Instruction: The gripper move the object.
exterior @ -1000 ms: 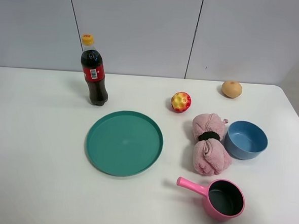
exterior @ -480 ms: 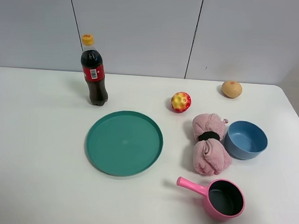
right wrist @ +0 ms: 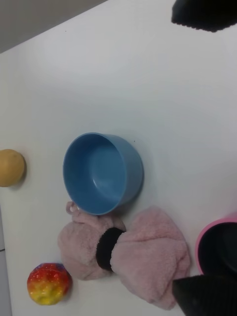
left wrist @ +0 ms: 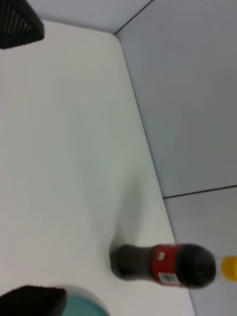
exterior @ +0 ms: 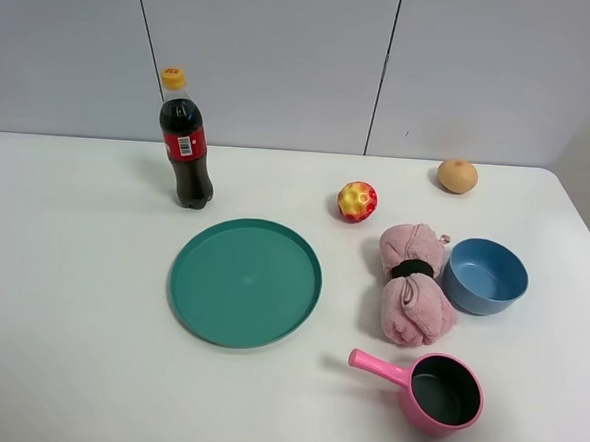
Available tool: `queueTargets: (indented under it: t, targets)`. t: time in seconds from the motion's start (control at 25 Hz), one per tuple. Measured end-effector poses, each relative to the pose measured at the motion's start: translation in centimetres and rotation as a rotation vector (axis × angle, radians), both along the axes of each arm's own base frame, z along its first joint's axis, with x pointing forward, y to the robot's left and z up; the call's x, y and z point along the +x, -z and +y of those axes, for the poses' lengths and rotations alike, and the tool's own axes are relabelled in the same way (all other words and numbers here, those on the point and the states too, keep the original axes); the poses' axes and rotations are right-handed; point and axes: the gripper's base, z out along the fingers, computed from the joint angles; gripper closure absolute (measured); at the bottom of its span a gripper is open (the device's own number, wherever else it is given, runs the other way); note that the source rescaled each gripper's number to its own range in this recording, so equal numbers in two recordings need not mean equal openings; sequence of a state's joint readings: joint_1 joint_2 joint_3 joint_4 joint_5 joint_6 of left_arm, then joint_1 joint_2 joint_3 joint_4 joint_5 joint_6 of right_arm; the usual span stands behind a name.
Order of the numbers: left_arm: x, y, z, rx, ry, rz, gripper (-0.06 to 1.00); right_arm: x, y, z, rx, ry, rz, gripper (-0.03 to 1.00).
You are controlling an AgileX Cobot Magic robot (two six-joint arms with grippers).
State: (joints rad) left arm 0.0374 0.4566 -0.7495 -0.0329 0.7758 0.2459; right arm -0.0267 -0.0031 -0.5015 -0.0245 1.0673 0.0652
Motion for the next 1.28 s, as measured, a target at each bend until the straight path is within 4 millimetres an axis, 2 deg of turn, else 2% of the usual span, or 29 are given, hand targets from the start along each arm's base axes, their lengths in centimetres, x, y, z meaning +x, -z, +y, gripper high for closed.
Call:
queueTargets:
  t: [0.28,0.68,0.84,1.04,1.28]
  targets:
    - [-4.2,2.4,-0.7,-0.072,0.037,-0.099,-0.01,0.0,0.0,0.0,0.0,0.0,0.0,-0.03]
    - [-7.6,4.2,-1.2,-0.099,0.076,-0.076,-0.01,0.0,0.0,0.0,0.0,0.0,0.0,-0.03]
    - [-8.3,4.9,-1.3,-0.096,0.084,-0.027,-0.01,0.0,0.0,0.0,0.0,0.0,0.0,-0.03]
    - [-9.0,5.4,-1.3,-0.085,0.079,-0.05,-0.01,0.0,0.0,0.0,0.0,0.0,0.0,-0.03]
    - [-8.0,7.8,-1.2,-0.084,0.072,0.048,-0.01,0.0,0.0,0.0,0.0,0.0,0.0,-0.03]
